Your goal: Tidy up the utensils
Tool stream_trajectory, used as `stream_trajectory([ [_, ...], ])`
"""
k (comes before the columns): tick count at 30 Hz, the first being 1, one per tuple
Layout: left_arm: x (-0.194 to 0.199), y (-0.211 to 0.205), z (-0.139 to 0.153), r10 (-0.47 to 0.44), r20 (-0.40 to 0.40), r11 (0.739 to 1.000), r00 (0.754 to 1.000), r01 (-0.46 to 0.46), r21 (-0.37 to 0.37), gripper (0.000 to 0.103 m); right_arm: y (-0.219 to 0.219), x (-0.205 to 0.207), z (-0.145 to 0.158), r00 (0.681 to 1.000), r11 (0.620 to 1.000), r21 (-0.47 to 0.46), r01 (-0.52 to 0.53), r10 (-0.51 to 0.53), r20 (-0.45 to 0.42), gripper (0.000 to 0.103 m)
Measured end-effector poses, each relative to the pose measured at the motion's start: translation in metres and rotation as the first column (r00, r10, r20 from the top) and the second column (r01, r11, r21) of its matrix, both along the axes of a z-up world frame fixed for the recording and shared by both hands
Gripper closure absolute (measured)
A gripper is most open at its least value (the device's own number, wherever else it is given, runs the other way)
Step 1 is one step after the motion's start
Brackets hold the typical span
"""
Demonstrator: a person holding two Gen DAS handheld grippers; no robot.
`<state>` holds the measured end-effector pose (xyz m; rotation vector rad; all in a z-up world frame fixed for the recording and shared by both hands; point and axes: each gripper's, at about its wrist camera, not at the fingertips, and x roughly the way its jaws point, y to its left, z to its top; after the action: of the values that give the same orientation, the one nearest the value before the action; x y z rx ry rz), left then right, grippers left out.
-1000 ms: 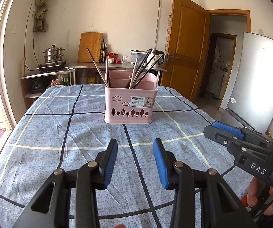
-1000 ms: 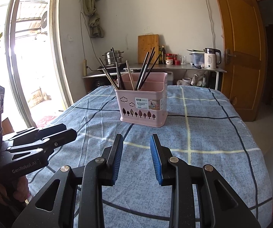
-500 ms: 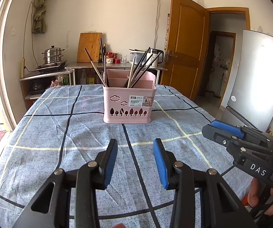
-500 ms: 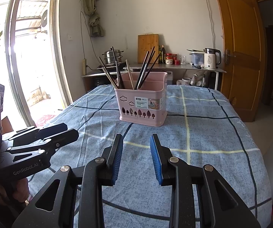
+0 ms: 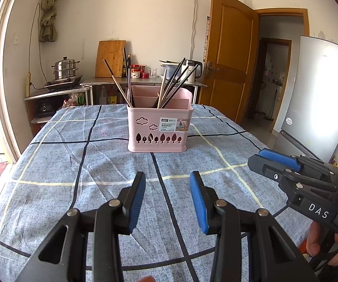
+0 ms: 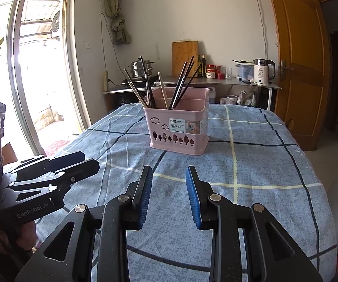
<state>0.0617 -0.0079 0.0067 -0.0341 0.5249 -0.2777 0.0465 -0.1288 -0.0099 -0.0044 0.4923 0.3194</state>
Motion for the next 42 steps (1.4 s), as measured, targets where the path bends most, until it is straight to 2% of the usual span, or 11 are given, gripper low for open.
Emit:
stream_trajectory([
  [42,-0.0007,-0.0015,-0.0034,-0.002,-0.011,1.0,1.0,0.002,0.002,0.062,0.0002,-0.0001,-0.0033,1.0,1.0,-0.003,0.005,-0.005,-0.01,0.073],
])
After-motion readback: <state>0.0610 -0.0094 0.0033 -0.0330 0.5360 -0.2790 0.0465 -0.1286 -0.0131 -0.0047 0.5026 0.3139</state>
